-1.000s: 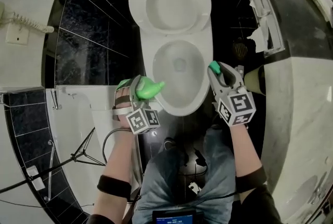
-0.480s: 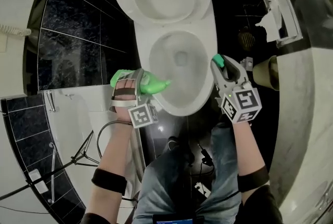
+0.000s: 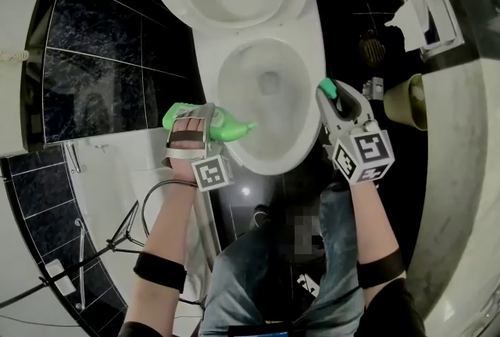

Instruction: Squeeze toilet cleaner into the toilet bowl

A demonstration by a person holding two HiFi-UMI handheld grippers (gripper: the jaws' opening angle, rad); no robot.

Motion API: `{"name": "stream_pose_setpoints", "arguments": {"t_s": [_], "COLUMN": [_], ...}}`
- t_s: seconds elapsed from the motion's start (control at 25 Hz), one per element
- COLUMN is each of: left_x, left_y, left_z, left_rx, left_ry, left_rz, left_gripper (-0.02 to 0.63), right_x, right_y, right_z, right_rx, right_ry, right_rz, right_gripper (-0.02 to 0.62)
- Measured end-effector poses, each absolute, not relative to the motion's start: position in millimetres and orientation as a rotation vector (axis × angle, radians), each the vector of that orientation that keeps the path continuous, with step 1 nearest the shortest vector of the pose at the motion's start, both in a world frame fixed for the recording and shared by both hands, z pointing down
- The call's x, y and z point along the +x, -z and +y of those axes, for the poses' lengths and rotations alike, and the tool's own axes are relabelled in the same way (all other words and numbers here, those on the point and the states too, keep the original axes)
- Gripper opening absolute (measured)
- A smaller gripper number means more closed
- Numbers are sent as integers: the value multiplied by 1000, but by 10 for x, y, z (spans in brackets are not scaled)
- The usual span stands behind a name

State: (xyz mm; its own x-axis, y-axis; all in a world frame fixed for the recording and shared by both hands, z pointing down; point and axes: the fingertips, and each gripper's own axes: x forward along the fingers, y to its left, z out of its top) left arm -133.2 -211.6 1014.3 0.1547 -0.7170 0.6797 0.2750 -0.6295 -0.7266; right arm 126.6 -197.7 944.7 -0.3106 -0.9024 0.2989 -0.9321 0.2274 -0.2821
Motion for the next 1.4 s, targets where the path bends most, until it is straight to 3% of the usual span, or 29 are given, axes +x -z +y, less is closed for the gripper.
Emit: {"name": "stream_pose_setpoints", "arguments": {"t_s": [0.72,1.4], "left_x": [-1284,-646], "left_y": [-10484,-10535], "left_z": [-1932,-1997], "left_rx": [-1672,-1720], "left_ry": [1610,1554], "left_rz": [331,263], "left_gripper": [170,170], "right_x": [1405,1677], "right_y": [-9640,-9611], "right_z": [-1858,-1805], "right_rx": [1848,1873], "right_ry": [-641,-663], "right_rz": [-2377,-2315], "right_gripper": [150,150]}}
